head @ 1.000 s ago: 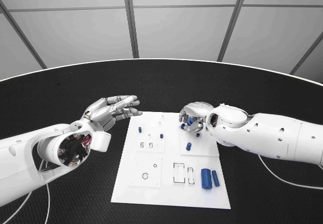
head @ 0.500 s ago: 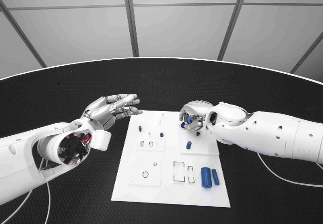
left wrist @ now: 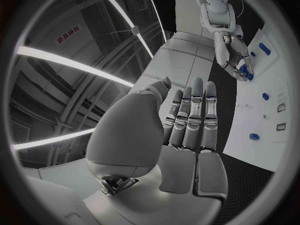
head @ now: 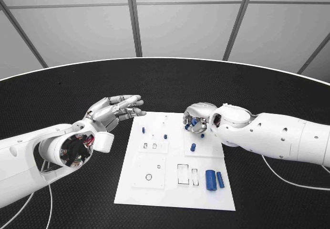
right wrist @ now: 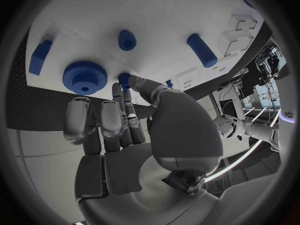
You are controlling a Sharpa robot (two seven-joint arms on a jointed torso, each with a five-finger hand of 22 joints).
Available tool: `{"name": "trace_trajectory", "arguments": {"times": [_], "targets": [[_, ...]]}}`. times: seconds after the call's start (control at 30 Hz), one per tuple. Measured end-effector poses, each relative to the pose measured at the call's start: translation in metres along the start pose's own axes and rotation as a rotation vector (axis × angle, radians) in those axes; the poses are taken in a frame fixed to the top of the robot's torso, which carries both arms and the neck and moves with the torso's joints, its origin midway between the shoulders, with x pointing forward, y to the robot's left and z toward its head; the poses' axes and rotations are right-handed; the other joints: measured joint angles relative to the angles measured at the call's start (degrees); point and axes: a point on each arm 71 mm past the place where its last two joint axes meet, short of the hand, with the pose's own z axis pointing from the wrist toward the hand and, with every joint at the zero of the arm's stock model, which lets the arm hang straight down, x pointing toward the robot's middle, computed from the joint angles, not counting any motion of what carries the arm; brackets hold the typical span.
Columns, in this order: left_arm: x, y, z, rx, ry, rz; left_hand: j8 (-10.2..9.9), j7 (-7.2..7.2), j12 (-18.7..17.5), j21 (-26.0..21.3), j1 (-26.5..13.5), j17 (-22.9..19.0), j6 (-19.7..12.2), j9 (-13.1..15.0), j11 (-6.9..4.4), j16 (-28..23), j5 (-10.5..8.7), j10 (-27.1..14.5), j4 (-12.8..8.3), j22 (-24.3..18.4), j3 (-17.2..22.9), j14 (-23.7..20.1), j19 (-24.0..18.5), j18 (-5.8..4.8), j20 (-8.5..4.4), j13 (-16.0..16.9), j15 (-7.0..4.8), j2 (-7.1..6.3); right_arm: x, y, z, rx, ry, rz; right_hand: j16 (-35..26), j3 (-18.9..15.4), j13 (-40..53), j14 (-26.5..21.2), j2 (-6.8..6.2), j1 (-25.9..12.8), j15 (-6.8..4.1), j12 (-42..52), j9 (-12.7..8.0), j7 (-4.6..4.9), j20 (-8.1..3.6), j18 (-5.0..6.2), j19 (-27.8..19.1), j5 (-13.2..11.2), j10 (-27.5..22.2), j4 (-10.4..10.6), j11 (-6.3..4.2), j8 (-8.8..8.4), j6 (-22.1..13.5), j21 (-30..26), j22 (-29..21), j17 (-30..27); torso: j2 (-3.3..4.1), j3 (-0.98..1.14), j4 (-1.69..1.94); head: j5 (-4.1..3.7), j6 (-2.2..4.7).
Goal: Assemble the parts on the task board
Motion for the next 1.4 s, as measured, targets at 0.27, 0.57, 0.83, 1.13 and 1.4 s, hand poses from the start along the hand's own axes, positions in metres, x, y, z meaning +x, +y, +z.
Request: {"name": "trace_trajectory", "arguments": {"times": [0.27, 0.57, 0.83, 1.13, 1.4], "targets": [[0.0000, 0.0000, 0.0000, 0.000, 0.000, 0.000, 0.00, 0.00, 0.00, 0.00, 0.00, 0.00, 0.00, 0.00, 0.00, 0.00, 0.00, 0.00, 0.00, 0.00, 0.00, 0.00, 0.00, 0.00, 0.00, 0.00, 0.00, 0.00, 0.0013, 0.0007, 0.0007, -0.002, 0.010, -0.001, 0.23, 0.00, 0.22, 0.00, 0.30, 0.30, 0.00, 0.46, 0.20, 0.08, -0.21, 0.00, 0.21, 0.00, 0.74, 0.00, -0.33, 0.28, 0.76, 0.00, 0.23, 0.00, 0.00, 0.00, 0.00, 0.03, -0.14], [0.0001, 0.0001, -0.0001, -0.001, -0.001, 0.000, 0.00, 0.00, 0.00, 0.00, 0.00, -0.01, 0.00, -0.01, 0.00, 0.00, 0.00, 0.00, 0.00, 0.00, 0.00, 0.00, 0.00, 0.00, 0.00, 0.00, 0.00, 0.00, 0.0035, 0.0002, 0.0013, 0.000, 0.020, -0.002, 0.23, 0.00, 0.36, 0.12, 0.69, 0.69, -0.26, 0.69, 0.40, 0.05, -0.21, 0.00, 0.21, 0.00, 1.13, 0.00, -0.32, 0.66, 1.28, 0.00, 0.23, 0.05, 0.07, 0.01, 0.01, -0.02, -0.48], [0.0001, 0.0001, -0.0001, -0.001, -0.001, 0.001, 0.00, 0.00, 0.00, 0.00, 0.00, -0.02, 0.00, -0.01, 0.00, 0.00, 0.00, 0.00, 0.00, -0.01, 0.00, 0.00, 0.00, 0.00, 0.00, 0.00, 0.00, 0.00, 0.0027, 0.0008, 0.0007, -0.007, 0.001, 0.002, 0.66, 0.15, 0.82, 0.07, 1.82, 1.18, -0.72, 1.32, 1.05, -0.54, -0.61, 0.01, 0.60, 0.00, 2.75, -0.15, -0.89, 1.79, 3.39, 0.29, 0.92, 0.14, 0.07, 0.02, 0.00, -0.01, -0.79], [-0.0007, 0.0001, 0.0001, -0.002, -0.004, 0.001, 0.00, -0.20, 0.00, 0.24, -0.18, 0.05, -0.21, 0.01, 0.00, 0.00, 0.00, 0.00, -0.01, 0.02, 0.33, 0.00, 0.00, 0.00, 0.00, 0.00, 0.00, -0.18, -0.0025, 0.0029, -0.0046, -0.023, -0.075, 0.020, 0.66, -0.27, 1.37, -0.02, 2.37, 0.80, -1.20, 2.03, 1.76, -1.09, -1.13, 0.00, 1.13, -0.06, 4.27, 0.25, -1.39, 2.85, 4.87, 0.61, 1.82, 0.25, -0.08, 0.01, -0.02, -0.04, -0.87], [-0.0016, 0.0000, 0.0006, -0.002, -0.007, 0.003, 0.00, -0.21, 0.00, 0.24, -0.23, 0.08, -0.21, 0.03, 0.00, 0.00, 0.00, 0.00, 0.00, 0.05, 0.32, 0.01, 0.00, 0.00, 0.00, 0.00, 0.01, -0.24, -0.0059, 0.0080, -0.0066, -0.027, -0.109, 0.032, 0.66, -0.51, 1.52, -0.02, 2.51, 0.67, -1.20, 2.03, 1.97, -1.09, -1.33, 0.01, 1.33, -0.06, 4.36, 0.17, -1.48, 2.87, 5.28, 0.90, 2.01, 0.24, -0.15, -0.07, -0.02, -0.05, -0.43]]}}
